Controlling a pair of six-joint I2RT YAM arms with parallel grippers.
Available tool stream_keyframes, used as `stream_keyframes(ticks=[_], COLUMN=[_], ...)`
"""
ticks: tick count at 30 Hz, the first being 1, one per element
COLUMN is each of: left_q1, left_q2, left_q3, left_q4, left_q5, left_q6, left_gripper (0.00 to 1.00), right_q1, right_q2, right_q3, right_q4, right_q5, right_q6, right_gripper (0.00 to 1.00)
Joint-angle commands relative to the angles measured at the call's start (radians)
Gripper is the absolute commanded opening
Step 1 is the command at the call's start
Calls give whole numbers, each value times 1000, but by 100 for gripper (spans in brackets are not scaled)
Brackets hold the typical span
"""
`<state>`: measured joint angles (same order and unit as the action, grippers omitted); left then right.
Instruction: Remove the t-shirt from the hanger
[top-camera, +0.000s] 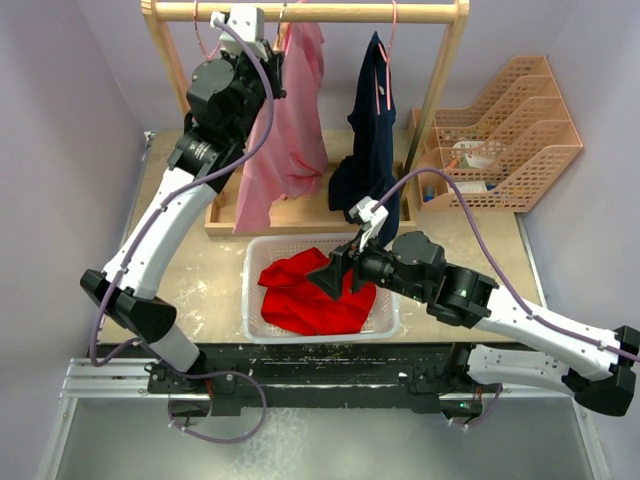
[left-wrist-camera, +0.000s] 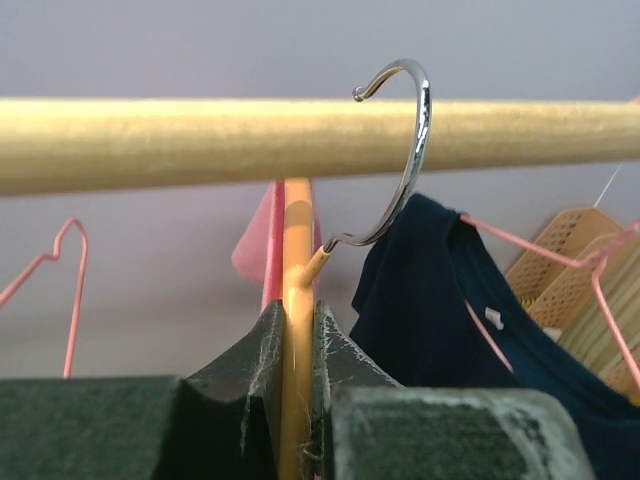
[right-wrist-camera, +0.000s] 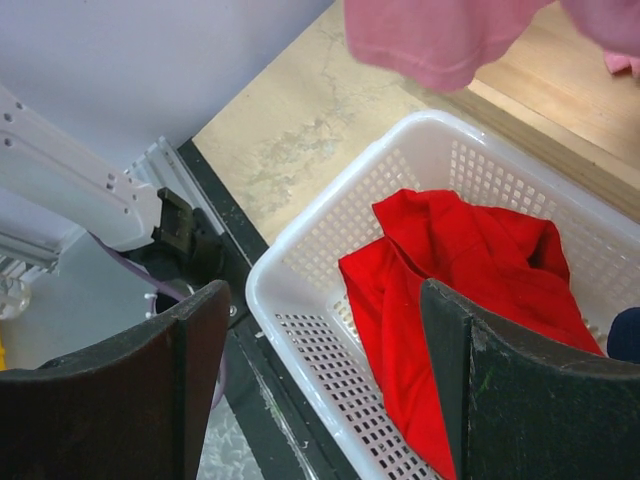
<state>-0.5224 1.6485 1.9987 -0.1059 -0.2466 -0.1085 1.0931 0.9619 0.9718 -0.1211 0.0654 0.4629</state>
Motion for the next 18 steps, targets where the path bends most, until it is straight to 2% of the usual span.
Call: stream_keyframes(ticks=[1,6,10,14,18], left_q1=[8,10,10,10,9], left_q2=[-142,-231,-288,-343,-404], left_q3=[-115,-200,-225,-224,-223], left_q4=[121,32,-82,-190,-262], left_q5=[-2,16,55,141,201], left_q6=[9,-3,-20,-61,-108], left_gripper=[0,0,0,0,0], right_q1=[4,4,3,2,2], right_q2=[-15,-7,35,113,201], right_q3=[18,67,173,334,486], right_q4=[32,7,-41,-16,43], right_q5=[59,190,270,334,359], right_q6=[-15,-12,-57,-157,-240], right_gripper=[79,92,94,90,74])
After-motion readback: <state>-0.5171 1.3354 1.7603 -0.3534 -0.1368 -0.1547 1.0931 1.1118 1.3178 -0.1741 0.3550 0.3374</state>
